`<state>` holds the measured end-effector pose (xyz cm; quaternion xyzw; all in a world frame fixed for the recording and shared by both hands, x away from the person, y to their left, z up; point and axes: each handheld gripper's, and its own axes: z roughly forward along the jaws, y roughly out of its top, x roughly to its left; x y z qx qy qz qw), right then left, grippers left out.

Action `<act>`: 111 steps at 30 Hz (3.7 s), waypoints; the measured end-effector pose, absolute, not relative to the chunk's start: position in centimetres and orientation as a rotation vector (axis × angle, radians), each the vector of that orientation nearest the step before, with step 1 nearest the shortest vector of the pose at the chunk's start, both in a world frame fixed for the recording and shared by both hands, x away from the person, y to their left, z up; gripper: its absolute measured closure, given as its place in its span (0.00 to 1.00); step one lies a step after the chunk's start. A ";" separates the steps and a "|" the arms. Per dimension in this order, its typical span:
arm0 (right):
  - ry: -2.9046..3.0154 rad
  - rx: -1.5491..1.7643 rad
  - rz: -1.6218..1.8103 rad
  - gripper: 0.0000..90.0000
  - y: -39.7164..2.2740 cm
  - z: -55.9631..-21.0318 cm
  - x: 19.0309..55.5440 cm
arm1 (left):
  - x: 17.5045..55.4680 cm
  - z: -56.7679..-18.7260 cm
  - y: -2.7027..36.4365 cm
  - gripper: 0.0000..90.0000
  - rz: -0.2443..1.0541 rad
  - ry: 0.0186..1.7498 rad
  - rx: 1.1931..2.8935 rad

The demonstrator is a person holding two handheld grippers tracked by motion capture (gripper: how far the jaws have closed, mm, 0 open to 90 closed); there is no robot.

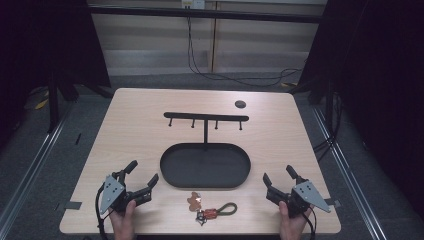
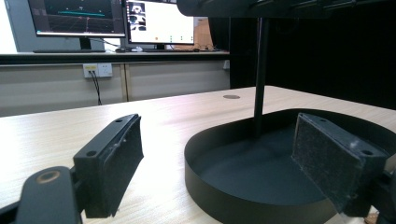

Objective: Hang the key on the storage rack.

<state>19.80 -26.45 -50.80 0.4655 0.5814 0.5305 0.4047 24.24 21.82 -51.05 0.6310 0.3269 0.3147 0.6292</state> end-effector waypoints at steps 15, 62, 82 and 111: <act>1.549 1.223 1.291 0.15 -26.4 -50.6 20.5 | 24.3 -51.0 21.8 0.18 0.721 0.751 1.445; 2.369 1.145 1.135 0.45 -18.8 -45.8 25.0 | 24.2 -51.0 21.9 0.18 0.721 0.746 1.449; 2.801 1.027 0.931 0.57 -16.6 -44.1 26.0 | 24.2 -51.0 21.9 0.18 0.723 0.748 1.449; 3.133 0.916 0.504 0.88 -14.7 -46.3 26.8 | 24.2 -51.0 21.9 0.18 0.722 0.747 1.449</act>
